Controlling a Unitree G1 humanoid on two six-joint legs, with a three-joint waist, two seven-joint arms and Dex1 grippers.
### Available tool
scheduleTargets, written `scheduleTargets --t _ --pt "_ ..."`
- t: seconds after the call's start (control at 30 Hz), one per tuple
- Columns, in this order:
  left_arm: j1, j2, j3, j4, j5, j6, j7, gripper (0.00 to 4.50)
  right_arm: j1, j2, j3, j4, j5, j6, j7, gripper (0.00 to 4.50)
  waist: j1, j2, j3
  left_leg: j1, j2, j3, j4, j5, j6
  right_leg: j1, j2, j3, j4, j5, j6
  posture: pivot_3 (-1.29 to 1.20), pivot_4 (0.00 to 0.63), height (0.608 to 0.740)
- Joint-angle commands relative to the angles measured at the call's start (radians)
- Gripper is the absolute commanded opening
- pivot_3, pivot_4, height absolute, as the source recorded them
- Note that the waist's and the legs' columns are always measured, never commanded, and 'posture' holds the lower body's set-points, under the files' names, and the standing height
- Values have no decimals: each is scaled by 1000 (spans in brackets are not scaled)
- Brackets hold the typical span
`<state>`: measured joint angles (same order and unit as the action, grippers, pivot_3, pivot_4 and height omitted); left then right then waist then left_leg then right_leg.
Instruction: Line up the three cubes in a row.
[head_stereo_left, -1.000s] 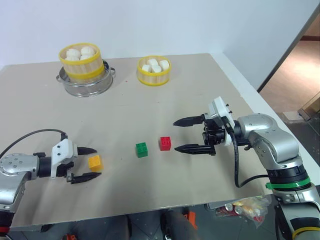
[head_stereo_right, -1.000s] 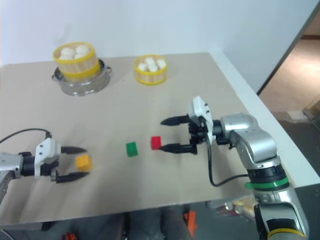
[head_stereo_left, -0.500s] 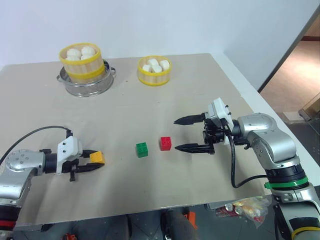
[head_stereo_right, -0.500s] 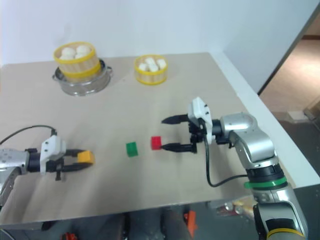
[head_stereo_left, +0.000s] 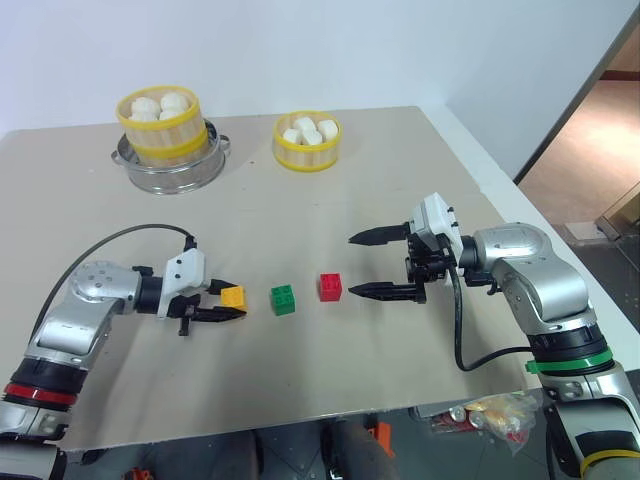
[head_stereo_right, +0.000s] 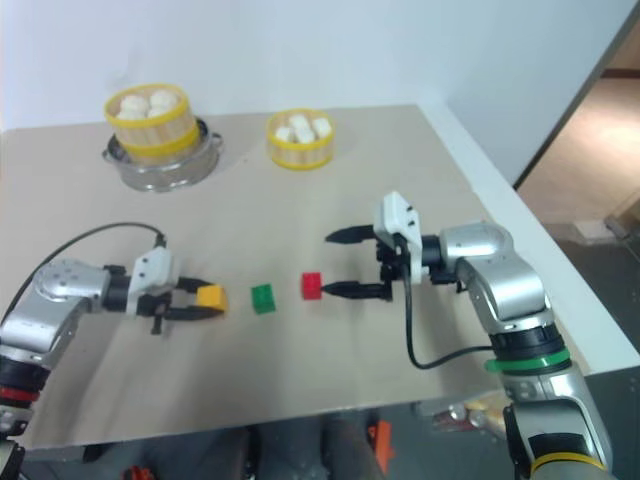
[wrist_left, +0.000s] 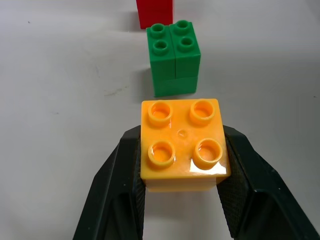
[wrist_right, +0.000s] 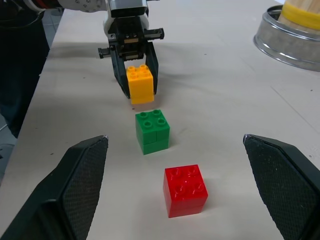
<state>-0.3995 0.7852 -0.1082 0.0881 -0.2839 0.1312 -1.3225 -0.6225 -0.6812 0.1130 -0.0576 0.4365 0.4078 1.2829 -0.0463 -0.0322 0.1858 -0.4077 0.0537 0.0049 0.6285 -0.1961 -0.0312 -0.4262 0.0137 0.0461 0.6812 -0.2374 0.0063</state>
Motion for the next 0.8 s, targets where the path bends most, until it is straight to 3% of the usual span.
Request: scheduleTargets --t 0.03,0.7,0.73,0.8 --pt "-9 11 4 9 19 -16 -2 1343 8 -18 -24 -44 8 -1 -5 4500 0 0 0 0 0 0 0 0 0 0 0 0 0 0 0 0 150 740" --pt "-15 -24 6 10 44 53 69 1343 18 -23 -16 -48 1 -5 -15 4500 1 0 0 0 0 0 1 0 0 1 0 0 0 0 0 0 150 740" --pt "-15 -23 6 5 42 60 66 2381 18 -23 -16 -48 0 -6 -16 4500 0 0 0 0 0 0 1 0 0 1 0 0 0 0 1 0 150 740" --pt "-10 -20 8 -9 36 73 65 3092 19 -22 -16 -48 0 -6 -18 4500 0 0 0 0 0 0 1 0 0 1 0 0 0 0 1 0 150 740"
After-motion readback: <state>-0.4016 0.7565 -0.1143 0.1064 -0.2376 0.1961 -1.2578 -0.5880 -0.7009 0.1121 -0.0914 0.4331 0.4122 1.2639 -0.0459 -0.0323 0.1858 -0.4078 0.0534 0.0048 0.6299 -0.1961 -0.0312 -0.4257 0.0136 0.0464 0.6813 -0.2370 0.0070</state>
